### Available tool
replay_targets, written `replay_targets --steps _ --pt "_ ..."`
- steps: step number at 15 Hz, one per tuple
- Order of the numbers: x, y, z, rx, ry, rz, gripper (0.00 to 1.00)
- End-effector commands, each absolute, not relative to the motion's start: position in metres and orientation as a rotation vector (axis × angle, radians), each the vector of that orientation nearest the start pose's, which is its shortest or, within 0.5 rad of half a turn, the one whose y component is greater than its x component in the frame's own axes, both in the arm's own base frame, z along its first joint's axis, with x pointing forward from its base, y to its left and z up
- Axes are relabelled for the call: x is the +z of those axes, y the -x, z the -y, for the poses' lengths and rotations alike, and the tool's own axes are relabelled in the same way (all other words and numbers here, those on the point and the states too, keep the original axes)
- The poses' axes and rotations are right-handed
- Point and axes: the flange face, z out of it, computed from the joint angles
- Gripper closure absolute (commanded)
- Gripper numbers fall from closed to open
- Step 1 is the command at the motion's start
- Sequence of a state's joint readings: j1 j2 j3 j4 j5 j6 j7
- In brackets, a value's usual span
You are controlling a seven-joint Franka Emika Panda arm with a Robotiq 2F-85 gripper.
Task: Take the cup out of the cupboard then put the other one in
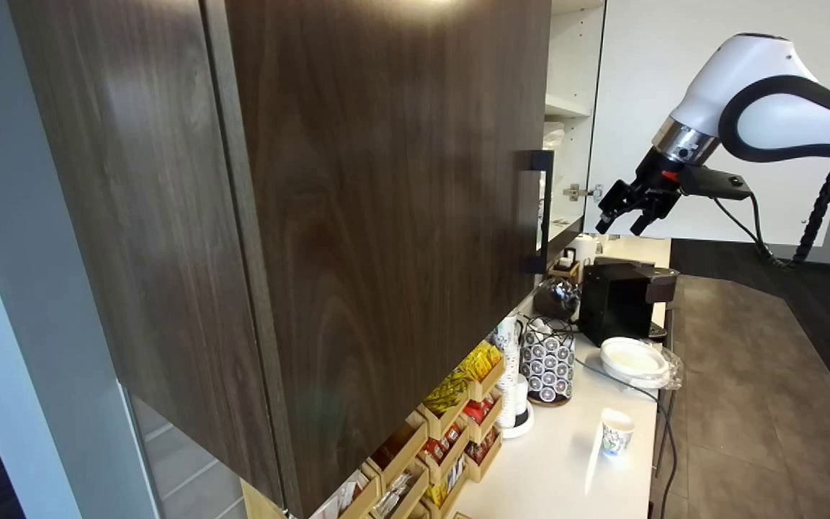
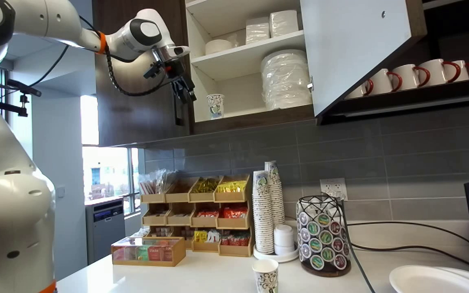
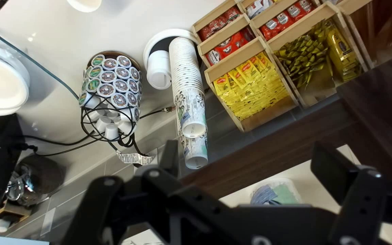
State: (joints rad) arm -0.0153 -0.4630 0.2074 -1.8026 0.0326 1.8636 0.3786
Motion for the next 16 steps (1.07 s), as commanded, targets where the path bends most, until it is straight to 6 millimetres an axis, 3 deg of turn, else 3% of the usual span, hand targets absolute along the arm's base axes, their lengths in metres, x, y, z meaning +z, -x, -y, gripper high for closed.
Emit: replay_targets --steps 1,8,16 --pt "0.767 -0.408 -0.114 -0.772 2.946 -0.273 0.0" --pt "0.788 -0.423 -0.122 -0.818 2.948 -0.229 0.0" --pt "0.812 -0.463 -0.124 -0.915 2.901 -0.298 0.0"
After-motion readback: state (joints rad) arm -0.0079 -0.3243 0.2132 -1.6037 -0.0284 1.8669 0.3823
